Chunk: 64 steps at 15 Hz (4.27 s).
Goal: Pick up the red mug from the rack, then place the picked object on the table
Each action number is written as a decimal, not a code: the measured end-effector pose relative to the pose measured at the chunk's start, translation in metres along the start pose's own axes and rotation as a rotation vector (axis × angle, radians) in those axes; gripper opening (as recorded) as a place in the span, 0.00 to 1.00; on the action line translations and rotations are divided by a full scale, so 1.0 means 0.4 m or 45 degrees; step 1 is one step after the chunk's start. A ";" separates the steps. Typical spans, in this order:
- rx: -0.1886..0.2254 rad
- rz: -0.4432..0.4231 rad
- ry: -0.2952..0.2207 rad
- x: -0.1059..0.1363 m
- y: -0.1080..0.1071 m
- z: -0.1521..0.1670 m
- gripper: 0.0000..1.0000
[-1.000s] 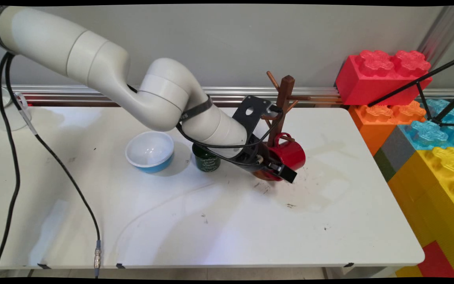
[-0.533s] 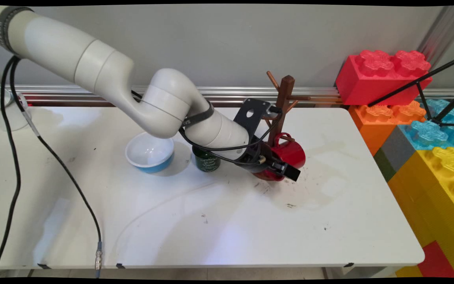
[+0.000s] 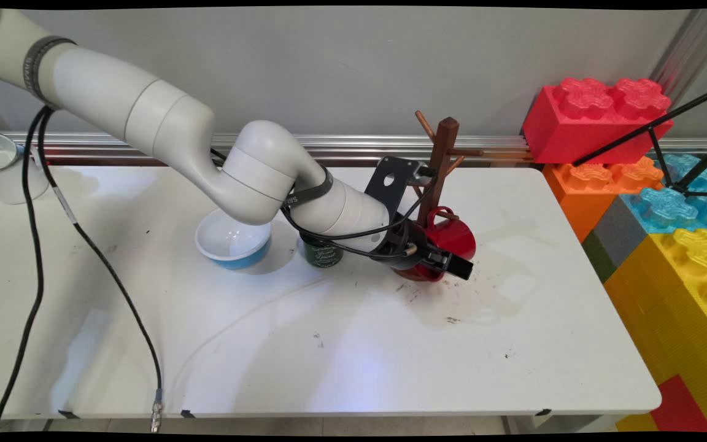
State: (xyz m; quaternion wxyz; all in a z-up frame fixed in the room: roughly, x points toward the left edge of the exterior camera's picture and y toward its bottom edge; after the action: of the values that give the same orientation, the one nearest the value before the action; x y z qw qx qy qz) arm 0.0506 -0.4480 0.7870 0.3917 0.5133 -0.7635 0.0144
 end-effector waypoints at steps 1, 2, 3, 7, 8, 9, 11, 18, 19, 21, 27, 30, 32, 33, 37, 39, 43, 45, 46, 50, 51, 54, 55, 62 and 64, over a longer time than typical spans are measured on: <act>-0.004 -0.003 0.004 -0.001 -0.001 0.001 1.00; -0.007 -0.005 0.009 -0.003 -0.002 0.002 1.00; -0.009 -0.007 0.013 -0.004 -0.003 0.002 1.00; -0.017 -0.017 0.031 -0.007 -0.008 0.004 1.00; -0.017 -0.021 0.038 -0.007 -0.010 0.004 1.00; -0.018 -0.024 0.044 -0.006 -0.012 0.005 1.00; -0.019 -0.032 0.060 -0.005 -0.015 0.007 1.00; -0.031 -0.054 0.101 0.001 -0.020 0.010 1.00; -0.032 -0.056 0.104 0.001 -0.020 0.010 1.00; -0.035 -0.062 0.108 0.000 -0.020 0.007 1.00; -0.055 -0.099 0.107 -0.007 -0.013 0.000 1.00; -0.060 -0.122 0.108 -0.010 -0.012 -0.002 1.00; -0.060 -0.139 0.108 -0.012 -0.014 -0.003 1.00; -0.060 -0.149 0.109 -0.013 -0.016 -0.003 1.00; -0.059 -0.172 0.111 -0.015 -0.022 -0.003 1.00; -0.058 -0.185 0.113 -0.016 -0.025 -0.002 1.00; -0.059 -0.203 0.116 -0.017 -0.029 -0.003 0.00; -0.060 -0.213 0.115 -0.018 -0.031 -0.003 0.00; -0.060 -0.218 0.114 -0.019 -0.032 -0.004 0.00; -0.059 -0.231 0.108 -0.024 -0.036 -0.008 0.00; -0.059 -0.233 0.106 -0.026 -0.037 -0.010 0.00; -0.061 -0.235 0.102 -0.030 -0.037 -0.016 0.00; -0.062 -0.235 0.101 -0.030 -0.037 -0.018 0.00; -0.080 -0.249 0.106 -0.028 -0.032 -0.034 0.00; -0.088 -0.253 0.111 -0.025 -0.028 -0.037 0.00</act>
State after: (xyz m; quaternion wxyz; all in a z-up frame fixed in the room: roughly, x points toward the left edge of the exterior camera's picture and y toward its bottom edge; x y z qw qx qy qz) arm 0.0700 -0.4393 0.7869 0.4414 0.5714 -0.6912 -0.0286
